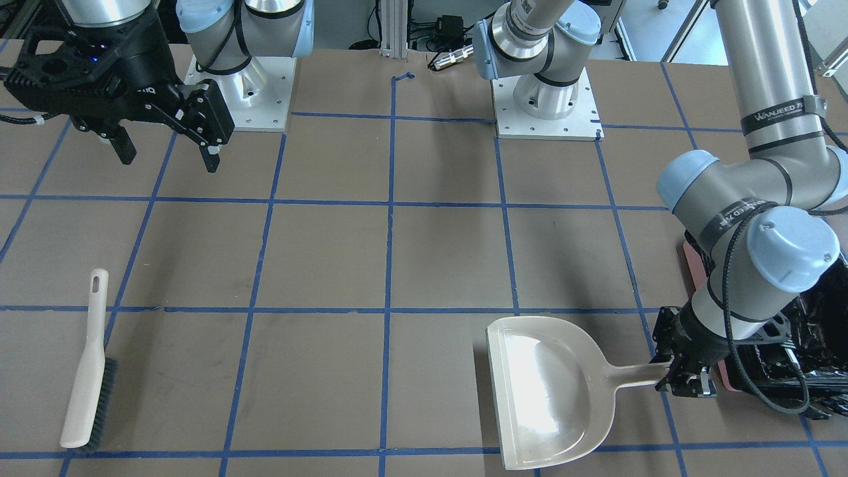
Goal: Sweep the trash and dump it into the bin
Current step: 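Hold the dustpan tipped over the bin with the left gripper to empty it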
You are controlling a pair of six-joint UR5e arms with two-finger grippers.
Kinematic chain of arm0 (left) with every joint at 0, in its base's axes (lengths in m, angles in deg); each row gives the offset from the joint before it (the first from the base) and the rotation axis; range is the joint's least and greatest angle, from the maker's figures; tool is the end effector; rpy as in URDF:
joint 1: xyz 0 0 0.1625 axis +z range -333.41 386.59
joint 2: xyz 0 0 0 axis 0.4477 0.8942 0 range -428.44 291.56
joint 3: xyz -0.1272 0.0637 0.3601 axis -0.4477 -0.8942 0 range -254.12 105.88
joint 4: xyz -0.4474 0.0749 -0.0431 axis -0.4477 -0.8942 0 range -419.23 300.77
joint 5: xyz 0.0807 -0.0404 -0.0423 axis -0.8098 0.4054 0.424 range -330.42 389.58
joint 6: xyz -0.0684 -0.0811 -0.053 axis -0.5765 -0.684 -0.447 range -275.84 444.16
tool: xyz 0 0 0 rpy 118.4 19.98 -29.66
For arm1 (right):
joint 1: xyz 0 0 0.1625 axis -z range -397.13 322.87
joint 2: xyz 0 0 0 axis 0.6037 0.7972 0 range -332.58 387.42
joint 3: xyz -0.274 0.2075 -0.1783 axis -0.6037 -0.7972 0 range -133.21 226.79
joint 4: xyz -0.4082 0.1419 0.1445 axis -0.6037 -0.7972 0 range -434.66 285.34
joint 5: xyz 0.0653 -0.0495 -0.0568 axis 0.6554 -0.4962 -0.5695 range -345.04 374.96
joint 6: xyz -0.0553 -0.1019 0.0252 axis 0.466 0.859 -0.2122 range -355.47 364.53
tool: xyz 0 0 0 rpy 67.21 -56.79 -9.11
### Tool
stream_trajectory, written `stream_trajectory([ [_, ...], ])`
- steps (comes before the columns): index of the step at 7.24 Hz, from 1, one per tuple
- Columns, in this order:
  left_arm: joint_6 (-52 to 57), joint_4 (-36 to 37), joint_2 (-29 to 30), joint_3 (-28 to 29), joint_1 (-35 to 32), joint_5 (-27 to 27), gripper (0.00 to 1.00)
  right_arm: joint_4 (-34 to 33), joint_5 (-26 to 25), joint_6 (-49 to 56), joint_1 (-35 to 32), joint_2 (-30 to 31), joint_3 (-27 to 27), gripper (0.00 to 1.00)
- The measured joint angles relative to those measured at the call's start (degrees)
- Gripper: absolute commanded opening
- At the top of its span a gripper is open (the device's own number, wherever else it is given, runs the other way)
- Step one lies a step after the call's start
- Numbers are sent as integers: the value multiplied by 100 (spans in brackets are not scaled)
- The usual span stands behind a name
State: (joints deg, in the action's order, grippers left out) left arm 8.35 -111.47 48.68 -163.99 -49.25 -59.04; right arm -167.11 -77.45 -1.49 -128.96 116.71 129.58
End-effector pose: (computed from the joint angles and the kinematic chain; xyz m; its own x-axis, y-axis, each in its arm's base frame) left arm 0.0354 -0.6973 0.2114 -0.0050 -0.9824 0.1870 -0.9997 0.0007 -0.0228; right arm 0.1459 -0.5503 0.4974 -0.9966 0.0785 0.0250 0.0736 0.9845 -0.1591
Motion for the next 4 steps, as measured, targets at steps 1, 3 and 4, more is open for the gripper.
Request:
stream_trajectory([
  [1, -107, 8, 42, 6, -19, 0, 0, 1, 2, 2, 0, -1, 0, 100],
  [3, -400, 55, 118, 10, -41, 22, 0, 0, -2, 4, 16, -9, 2, 100],
  [4, -518, 124, 165, 9, -48, 36, 0, -37, -4, 2, 40, -16, 13, 100],
])
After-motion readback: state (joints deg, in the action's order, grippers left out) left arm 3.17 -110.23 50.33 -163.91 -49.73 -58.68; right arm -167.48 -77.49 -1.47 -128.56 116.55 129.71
